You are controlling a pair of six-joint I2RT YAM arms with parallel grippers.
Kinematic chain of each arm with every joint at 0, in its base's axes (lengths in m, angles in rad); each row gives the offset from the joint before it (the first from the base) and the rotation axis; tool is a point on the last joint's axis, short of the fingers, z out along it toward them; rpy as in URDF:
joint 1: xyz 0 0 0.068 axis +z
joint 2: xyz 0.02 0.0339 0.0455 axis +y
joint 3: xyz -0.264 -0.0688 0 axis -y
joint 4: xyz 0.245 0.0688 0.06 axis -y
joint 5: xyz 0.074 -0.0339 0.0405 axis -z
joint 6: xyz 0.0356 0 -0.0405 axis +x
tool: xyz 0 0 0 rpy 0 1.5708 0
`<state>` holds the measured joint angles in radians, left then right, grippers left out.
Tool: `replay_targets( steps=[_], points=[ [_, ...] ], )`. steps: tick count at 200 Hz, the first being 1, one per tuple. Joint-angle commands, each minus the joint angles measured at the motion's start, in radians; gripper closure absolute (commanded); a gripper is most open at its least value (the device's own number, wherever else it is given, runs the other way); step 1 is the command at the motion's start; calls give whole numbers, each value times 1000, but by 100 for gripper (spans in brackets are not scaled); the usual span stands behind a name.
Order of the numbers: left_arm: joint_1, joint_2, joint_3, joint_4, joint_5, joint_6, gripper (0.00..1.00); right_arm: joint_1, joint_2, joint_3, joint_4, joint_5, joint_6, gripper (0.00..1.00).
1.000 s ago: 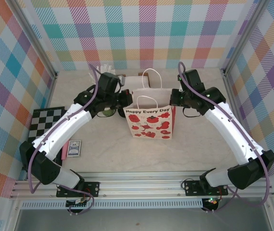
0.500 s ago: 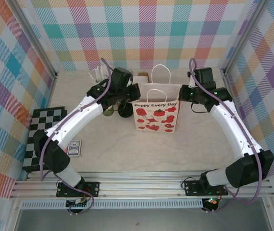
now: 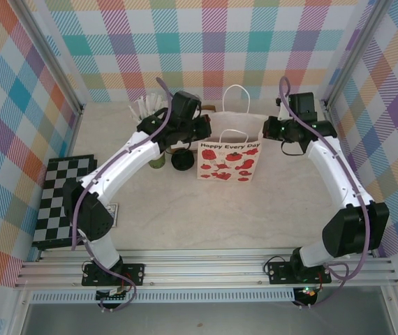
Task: Pack the takeout coffee
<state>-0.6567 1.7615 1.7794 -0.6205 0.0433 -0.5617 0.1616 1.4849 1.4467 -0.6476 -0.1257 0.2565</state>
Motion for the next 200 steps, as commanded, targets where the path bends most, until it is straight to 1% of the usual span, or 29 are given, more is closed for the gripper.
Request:
replay_targets(
  steps=[1,24,48,74,88,102,115,122,129,137,153,164,168,175,178,194,200],
  points=[
    [-30,20,37,20,67,-21,100,-30,9,47,6,-21,-35,100],
    [-41,35,55,7,65,-19,100,-50,11,54,-7,-33,-42,100],
    [-41,32,57,-14,37,-14,95,-56,7,47,-14,-48,-42,99],
    [-41,13,57,-32,5,2,91,-56,9,55,-26,-67,-47,93],
    [-41,-2,55,-37,-4,12,85,-56,14,71,-41,-74,-51,89],
    [-41,-22,51,-45,-25,24,76,-56,20,89,-60,-83,-53,83],
    [-40,-44,46,-55,-47,36,67,-57,19,101,-74,-83,-48,73],
    [-40,-55,44,-63,-63,45,59,-56,16,106,-82,-74,-43,63],
    [-39,-69,41,-69,-79,52,52,-56,12,114,-92,-64,-36,52],
    [-40,-85,37,-76,-99,62,43,-56,5,119,-104,-51,-33,42],
    [-35,-114,30,-96,-147,81,29,-56,-22,129,-127,-14,-22,31],
    [-26,-135,25,-105,-174,96,22,-56,-47,130,-138,20,-10,24],
    [-22,-143,23,-109,-181,101,19,-56,-58,130,-142,31,-6,18],
    [-12,-156,21,-114,-196,112,15,-56,-78,129,-148,53,1,2],
    [-7,-161,21,-117,-205,117,13,-56,-87,129,-152,64,4,0],
    [35,-179,33,-146,-249,146,3,-55,-135,126,-166,122,36,0],
    [56,-181,43,-161,-264,154,1,-56,-153,121,-170,135,47,0]
  ],
)
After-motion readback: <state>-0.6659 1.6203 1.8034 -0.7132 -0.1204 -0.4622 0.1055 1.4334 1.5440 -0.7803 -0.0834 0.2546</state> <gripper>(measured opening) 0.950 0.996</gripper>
